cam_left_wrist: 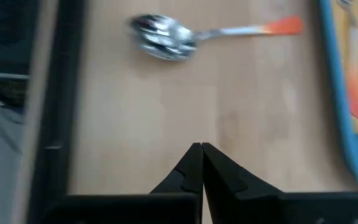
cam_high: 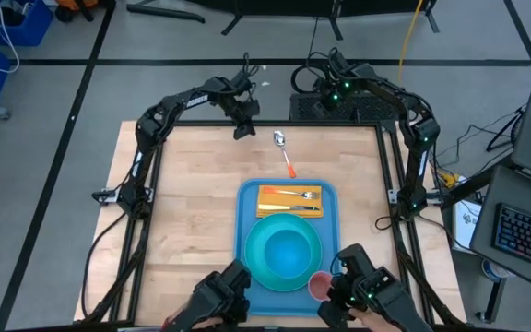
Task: Set up tray
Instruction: Adjust the blue serving tray
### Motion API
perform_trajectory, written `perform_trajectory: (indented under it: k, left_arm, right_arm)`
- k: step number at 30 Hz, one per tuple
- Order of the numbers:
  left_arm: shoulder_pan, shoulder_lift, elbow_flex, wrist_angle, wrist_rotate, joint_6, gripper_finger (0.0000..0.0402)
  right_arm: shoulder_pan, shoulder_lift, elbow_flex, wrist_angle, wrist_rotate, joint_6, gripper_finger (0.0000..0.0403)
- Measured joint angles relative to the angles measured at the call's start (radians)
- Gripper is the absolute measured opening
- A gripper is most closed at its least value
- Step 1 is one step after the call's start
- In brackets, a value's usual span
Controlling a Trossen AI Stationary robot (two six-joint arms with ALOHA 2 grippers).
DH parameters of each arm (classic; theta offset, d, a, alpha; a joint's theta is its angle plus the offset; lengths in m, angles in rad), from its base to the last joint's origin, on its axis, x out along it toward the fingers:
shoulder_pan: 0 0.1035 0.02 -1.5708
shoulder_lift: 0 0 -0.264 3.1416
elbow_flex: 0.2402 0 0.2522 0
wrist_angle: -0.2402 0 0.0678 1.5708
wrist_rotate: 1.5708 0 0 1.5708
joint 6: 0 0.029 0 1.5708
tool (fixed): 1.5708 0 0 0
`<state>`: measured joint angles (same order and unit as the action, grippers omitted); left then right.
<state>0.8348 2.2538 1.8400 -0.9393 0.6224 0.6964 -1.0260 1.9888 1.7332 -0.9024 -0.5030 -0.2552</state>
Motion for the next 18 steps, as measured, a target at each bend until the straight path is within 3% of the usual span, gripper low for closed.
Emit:
perform_trajectory:
  k: [8,13,18]
  left_arm:
    - [-0.029,0.000,0.000,-0.050,0.064,0.035,0.0015]
    - [-0.056,0.000,0.000,0.004,0.000,-0.007,0.0021]
    - [-0.058,0.001,0.000,0.044,-0.035,-0.034,0.0071]
  right_arm:
    - [0.000,0.000,0.000,0.006,-0.026,-0.004,0.0000]
    - [0.007,0.000,0.000,0.013,-0.051,-0.006,0.0000]
    - [0.016,0.000,0.000,0.013,-0.051,-0.026,0.0000]
